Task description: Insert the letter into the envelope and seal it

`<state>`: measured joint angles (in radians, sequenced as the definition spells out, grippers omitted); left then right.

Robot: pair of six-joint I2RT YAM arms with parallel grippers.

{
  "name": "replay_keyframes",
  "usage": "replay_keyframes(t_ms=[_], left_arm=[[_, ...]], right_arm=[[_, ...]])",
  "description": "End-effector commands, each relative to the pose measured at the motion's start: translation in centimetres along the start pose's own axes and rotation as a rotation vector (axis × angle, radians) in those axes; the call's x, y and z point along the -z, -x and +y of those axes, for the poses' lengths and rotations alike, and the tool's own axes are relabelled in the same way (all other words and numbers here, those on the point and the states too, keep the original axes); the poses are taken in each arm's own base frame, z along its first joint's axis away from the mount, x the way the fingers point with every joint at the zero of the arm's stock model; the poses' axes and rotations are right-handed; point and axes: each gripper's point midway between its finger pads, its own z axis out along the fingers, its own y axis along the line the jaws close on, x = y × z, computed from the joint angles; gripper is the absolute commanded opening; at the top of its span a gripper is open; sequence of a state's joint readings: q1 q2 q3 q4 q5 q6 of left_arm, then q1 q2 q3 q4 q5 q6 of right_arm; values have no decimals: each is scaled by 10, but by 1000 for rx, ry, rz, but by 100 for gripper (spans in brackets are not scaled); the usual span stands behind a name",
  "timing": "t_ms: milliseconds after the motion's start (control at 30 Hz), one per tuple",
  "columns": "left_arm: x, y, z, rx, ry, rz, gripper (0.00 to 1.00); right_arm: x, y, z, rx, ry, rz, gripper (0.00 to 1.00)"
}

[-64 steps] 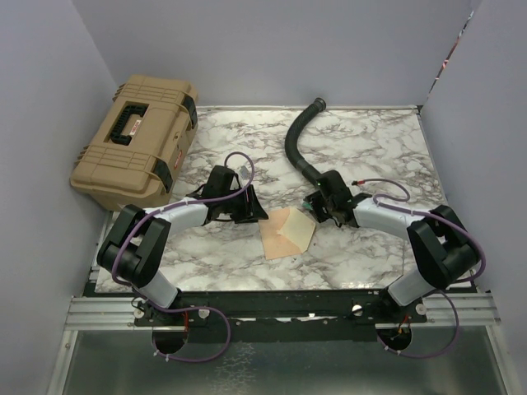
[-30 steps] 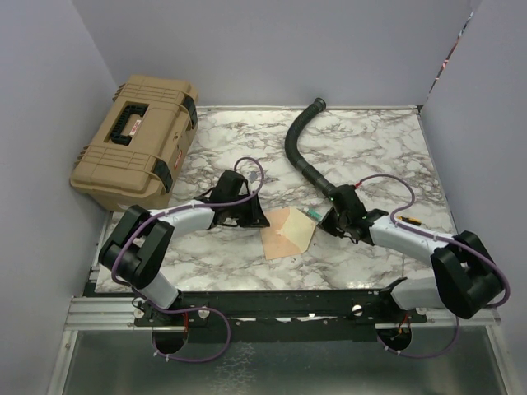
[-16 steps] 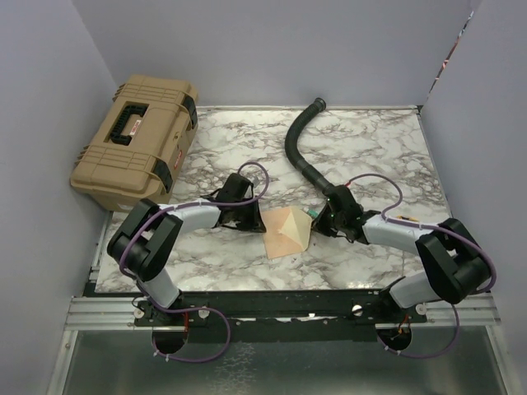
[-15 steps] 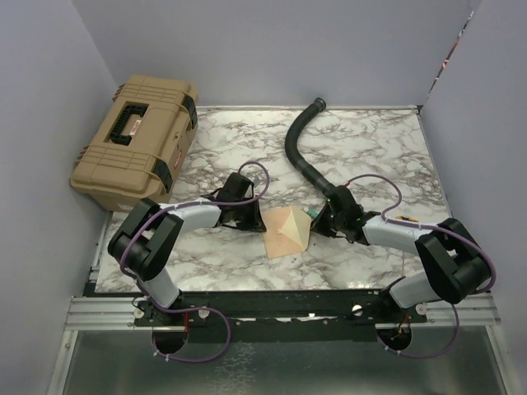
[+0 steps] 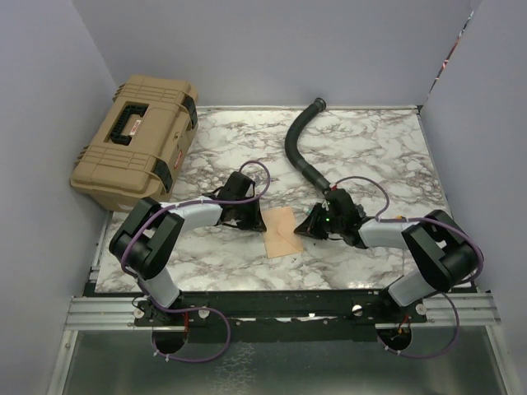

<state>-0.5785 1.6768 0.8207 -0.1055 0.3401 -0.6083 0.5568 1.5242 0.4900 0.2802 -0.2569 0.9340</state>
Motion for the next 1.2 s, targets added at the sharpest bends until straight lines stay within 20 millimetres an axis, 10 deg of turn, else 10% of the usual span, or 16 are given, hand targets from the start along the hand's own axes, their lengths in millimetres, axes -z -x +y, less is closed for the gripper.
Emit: replay_keyframes(t_ms=[0,433,1167], left_arm=[[-8,-29,46,15,182,73,0],[-10,-29,46,14,180,81,0],[-14,-31,47,23,178,95,0]], right_arm=[[-8,0,12,65,53,31,8],[-21,7,3,322,-167,28,13],[-27,-36,-22,675,-432,84,24]])
